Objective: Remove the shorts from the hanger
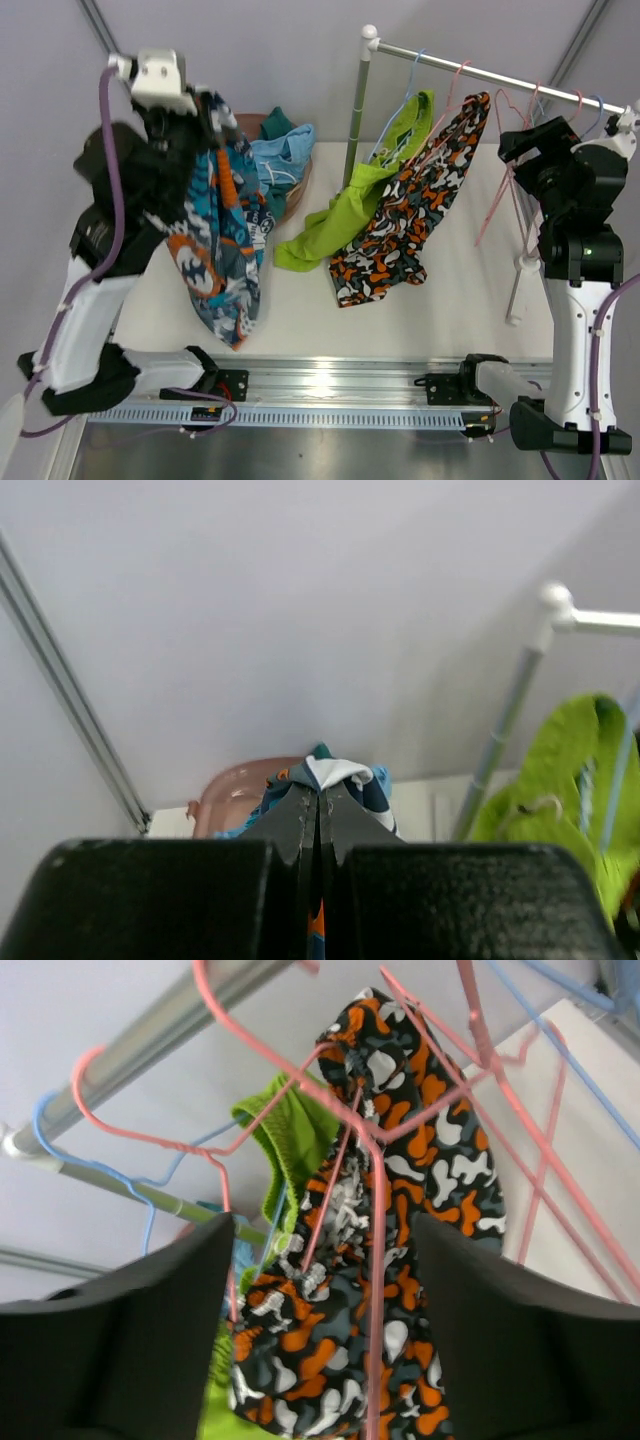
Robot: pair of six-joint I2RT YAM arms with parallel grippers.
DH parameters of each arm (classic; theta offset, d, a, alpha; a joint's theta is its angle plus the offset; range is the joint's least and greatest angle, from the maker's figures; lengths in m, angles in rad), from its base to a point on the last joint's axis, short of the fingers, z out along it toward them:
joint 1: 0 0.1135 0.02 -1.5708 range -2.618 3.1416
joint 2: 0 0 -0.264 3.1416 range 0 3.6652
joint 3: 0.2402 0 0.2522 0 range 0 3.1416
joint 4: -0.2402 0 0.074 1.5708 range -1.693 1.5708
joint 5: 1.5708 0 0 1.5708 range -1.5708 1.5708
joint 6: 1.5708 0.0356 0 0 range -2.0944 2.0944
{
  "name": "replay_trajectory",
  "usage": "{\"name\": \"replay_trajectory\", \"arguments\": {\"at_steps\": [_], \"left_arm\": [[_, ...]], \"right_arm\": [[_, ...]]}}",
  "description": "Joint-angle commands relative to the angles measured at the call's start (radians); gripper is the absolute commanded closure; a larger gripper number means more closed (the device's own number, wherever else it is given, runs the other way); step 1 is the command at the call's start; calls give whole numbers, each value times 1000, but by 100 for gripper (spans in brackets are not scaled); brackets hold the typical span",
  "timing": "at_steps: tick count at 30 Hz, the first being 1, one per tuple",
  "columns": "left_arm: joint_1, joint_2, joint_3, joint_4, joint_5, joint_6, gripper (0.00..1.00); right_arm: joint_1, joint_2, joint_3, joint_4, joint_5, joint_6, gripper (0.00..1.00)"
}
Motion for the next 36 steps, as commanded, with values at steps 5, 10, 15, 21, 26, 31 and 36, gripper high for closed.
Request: {"name": "replay_trajectory", "arguments": {"at_steps": [5, 10, 15, 21, 26, 31, 36], "left_arm": [[336, 546, 824, -133, 251, 60, 100], [515, 617, 662, 42, 353, -93, 100], [575, 839, 628, -46, 363, -175, 99], [621, 1046, 632, -171, 412, -299, 12], [634, 1030, 620, -236, 452, -350, 1], [626, 768, 441, -175, 452, -359, 1], [600, 510, 214, -135, 516, -357, 1]], "right_arm": [[-4, -54, -82, 27, -67, -6, 8], [-2, -117, -152, 21, -110, -20, 7], [0, -177, -198, 79, -174, -15, 7], [6, -226, -149, 149, -250, -35, 6], [7, -206, -68, 218, -355, -43, 4], [26, -103, 46, 263, -408, -9, 4], [142, 79, 156, 243, -316, -73, 5]]}}
